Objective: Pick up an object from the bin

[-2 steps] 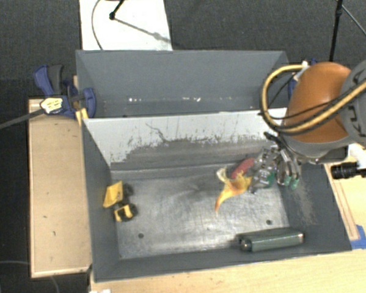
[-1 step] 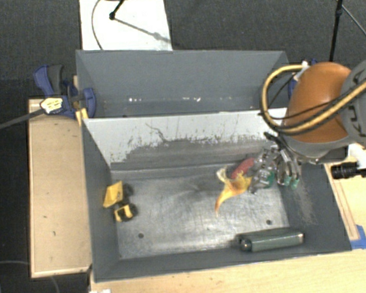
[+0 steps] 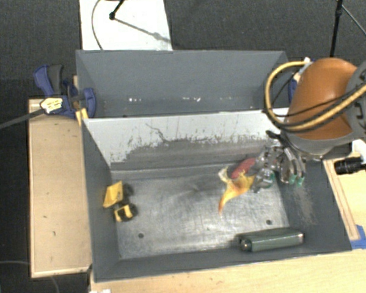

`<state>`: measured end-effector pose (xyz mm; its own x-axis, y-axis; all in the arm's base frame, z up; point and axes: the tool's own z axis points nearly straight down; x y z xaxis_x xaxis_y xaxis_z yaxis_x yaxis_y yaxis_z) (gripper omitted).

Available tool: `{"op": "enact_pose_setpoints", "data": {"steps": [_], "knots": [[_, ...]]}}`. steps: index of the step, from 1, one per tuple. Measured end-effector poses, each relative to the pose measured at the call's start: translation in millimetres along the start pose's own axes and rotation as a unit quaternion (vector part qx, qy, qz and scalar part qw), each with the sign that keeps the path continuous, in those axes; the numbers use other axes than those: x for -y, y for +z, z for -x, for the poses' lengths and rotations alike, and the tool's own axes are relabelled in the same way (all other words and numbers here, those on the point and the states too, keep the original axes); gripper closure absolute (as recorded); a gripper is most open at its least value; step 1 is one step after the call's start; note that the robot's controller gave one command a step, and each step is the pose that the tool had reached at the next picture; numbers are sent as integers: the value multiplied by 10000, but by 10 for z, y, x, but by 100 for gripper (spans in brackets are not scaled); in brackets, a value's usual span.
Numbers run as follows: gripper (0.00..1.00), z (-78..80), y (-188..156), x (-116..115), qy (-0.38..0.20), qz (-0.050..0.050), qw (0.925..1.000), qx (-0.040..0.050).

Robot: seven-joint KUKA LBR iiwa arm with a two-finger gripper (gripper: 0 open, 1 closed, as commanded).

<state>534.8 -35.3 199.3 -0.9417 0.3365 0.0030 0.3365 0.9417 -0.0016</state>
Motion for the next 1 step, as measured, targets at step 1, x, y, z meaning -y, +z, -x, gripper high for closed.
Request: {"op": "enact_pose_setpoints", "data": {"steps": [1], "knots": [[100,95,-603,-71,-682,3,9977,11]]}}
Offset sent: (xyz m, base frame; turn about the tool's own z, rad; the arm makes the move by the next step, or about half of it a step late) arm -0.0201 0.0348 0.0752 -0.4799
